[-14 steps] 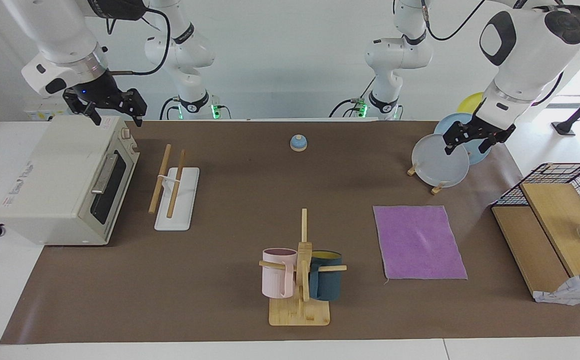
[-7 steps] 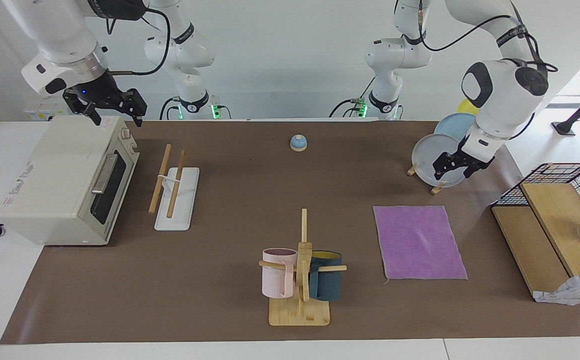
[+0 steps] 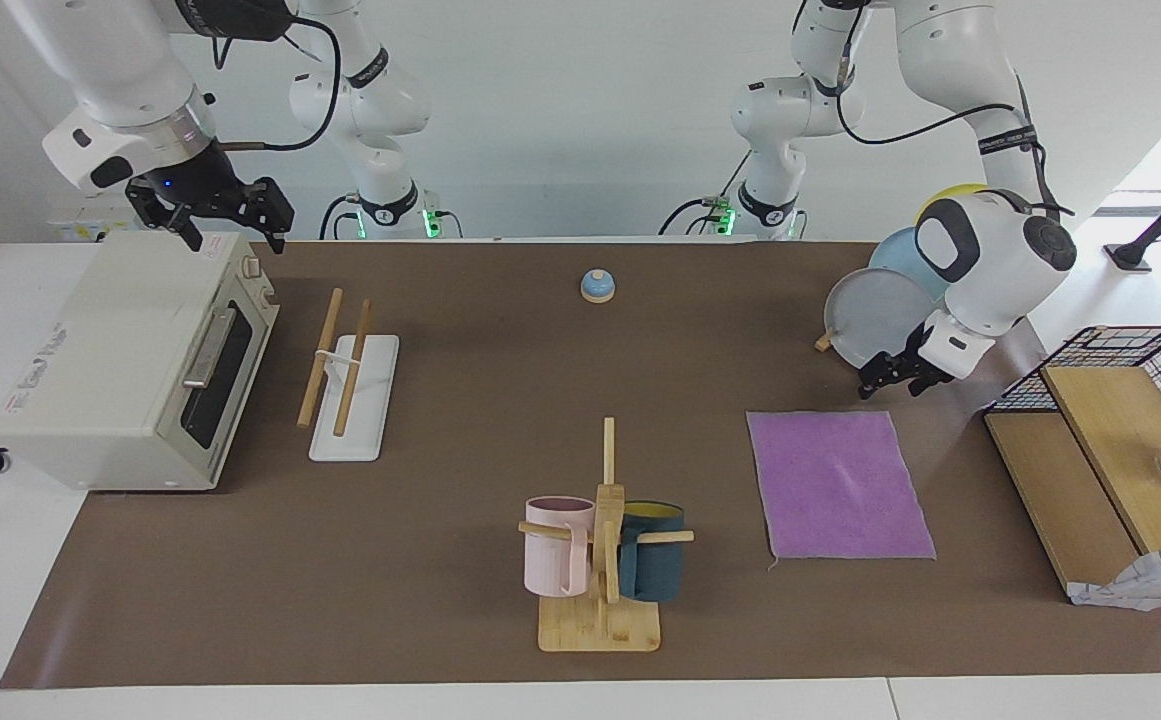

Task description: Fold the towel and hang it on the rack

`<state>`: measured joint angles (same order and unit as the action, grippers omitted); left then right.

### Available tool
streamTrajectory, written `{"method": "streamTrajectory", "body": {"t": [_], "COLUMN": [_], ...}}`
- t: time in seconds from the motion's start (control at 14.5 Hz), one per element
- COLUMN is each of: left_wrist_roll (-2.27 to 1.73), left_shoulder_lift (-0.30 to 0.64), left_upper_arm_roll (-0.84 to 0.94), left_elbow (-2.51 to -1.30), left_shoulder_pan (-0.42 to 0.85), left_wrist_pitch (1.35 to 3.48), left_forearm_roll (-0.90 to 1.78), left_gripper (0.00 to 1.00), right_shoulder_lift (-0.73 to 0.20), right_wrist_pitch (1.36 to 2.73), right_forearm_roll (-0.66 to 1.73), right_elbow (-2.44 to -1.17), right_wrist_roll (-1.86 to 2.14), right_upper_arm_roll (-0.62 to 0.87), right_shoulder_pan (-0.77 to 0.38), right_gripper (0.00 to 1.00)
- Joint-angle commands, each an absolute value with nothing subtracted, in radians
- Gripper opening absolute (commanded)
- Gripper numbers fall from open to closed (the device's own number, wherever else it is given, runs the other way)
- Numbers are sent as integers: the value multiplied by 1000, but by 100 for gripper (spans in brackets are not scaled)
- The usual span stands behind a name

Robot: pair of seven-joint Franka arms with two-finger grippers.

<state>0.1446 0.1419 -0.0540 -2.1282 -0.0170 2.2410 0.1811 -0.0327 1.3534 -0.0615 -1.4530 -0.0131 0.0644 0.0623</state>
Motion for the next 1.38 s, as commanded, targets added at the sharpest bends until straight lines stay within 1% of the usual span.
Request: {"method": "streamTrajectory", "body": {"t": [0.0,0.21,0.41,0.83,1.11,1.31], "left_wrist_roll": [172,205,238,253,282,316], "left_shoulder_lift": [175,216,221,222,225,232], "left_upper_arm_roll": [-52,-51,-51,-52,-52,-52], "left_elbow": [-2151,-2151,-2151,-2152,-2152,-2149], "left_shoulder_pan": [-15,-21,-38,-38,-57,-74], "left_wrist_pitch": [2310,2347,2345,2344,2341,2344], "left_forearm_roll": [204,207,241,311,311,311], "left_gripper": [94,93,91,81,77,77], "right_shoulder_lift": [-8,-8,-8,-8,-8,-8], "right_wrist_pitch": [1367,1367,1367,1367,1367,1367], "right_forearm_roll": [-43,-43,-43,-43,-43,-43], "right_elbow": [-1483,-1483,-1483,-1485,-1483,-1483], "right_wrist_roll": [15,15,15,15,15,15], "right_upper_arm_roll": [69,69,69,69,69,69], "right_shoulder_pan": [80,80,80,80,80,80], "right_gripper": [100,100,100,100,100,100]}}
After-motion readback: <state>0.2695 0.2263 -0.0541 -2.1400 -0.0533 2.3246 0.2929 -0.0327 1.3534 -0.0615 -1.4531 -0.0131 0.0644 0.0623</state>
